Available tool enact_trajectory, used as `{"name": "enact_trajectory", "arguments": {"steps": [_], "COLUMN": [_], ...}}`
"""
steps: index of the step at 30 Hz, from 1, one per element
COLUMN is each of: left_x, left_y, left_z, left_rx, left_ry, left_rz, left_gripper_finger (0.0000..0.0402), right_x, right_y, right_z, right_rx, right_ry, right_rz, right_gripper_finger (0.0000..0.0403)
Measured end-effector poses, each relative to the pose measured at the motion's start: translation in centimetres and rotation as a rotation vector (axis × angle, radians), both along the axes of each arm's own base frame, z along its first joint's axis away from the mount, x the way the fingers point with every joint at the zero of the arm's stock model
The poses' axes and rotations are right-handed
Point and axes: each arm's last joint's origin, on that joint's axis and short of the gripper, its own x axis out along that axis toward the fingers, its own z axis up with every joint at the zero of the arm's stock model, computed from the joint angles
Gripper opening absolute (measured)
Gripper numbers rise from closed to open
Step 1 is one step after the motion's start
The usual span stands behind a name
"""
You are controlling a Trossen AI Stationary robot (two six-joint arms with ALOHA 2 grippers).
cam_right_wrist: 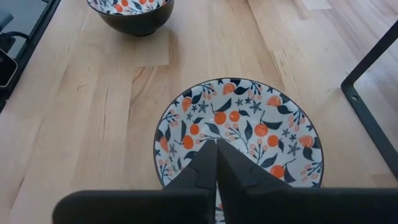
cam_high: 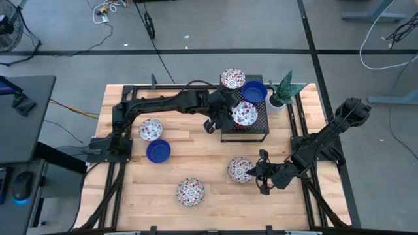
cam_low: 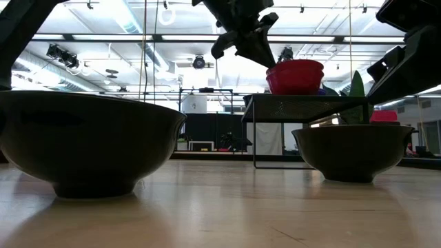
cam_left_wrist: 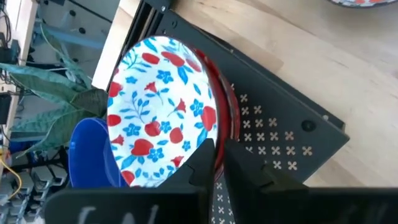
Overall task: Pick & Place Mini bowls
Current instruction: Stack the bottom red patterned bowl on top of the other red bowl on the shelf, then stack the blue bowl on top of the other blue bowl on the shelf
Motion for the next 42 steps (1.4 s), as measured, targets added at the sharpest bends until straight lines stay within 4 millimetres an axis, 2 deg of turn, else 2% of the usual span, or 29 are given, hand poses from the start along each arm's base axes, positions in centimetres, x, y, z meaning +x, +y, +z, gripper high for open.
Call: {"name": "enact_trajectory", "arguments": {"steps": [6,12,16,20,23,25,28,35,38,42], "left_x": [-0.3,-1.9,-4.1,-7.4,-9.6,-10.9,-12.8,-18.8,-21.3,-23.6], "left_y": [-0.8,-3.4,-4.7,-4.7,-4.9,-5.1,-5.6,-7.0,-8.3,-11.1], "left_z": [0.7,2.2,3.3,4.6,4.5,3.9,2.0,-4.6,-6.7,-7.8], "left_rx": [-0.010,0.012,-0.103,-0.340,-0.468,-0.502,-0.542,-0.621,-0.626,-0.602], "left_ry": [-0.010,0.031,0.098,0.235,0.279,0.247,0.176,0.024,-0.043,-0.118], "left_rz": [0.008,0.102,0.200,0.294,0.322,0.315,0.324,0.482,0.595,0.653], "left_gripper_finger": [0.0036,0.0036,0.0021,0.0005,0.0004,0.0003,0.0003,0.0003,0.0003,0.0003], "right_x": [0.0,-0.1,-0.1,0.0,0.0,0.0,0.0,0.2,0.4,0.6], "right_y": [0.0,-0.1,-0.1,0.0,0.0,0.0,0.0,-0.1,-0.2,-0.5], "right_z": [0.0,-0.1,-0.1,-0.1,0.0,0.0,0.0,0.2,0.2,0.3], "right_rx": [-0.007,-0.018,-0.030,-0.033,-0.031,-0.031,-0.033,-0.072,-0.076,-0.083], "right_ry": [0.000,0.009,0.011,0.005,0.002,-0.002,-0.005,-0.026,-0.036,-0.042], "right_rz": [0.005,0.008,0.014,0.021,0.021,0.022,0.023,0.023,0.013,0.004], "right_gripper_finger": [0.0011,0.0011,0.0011,0.0011,0.0011,0.0011,0.0011,0.0011,0.0011,0.0011]}}
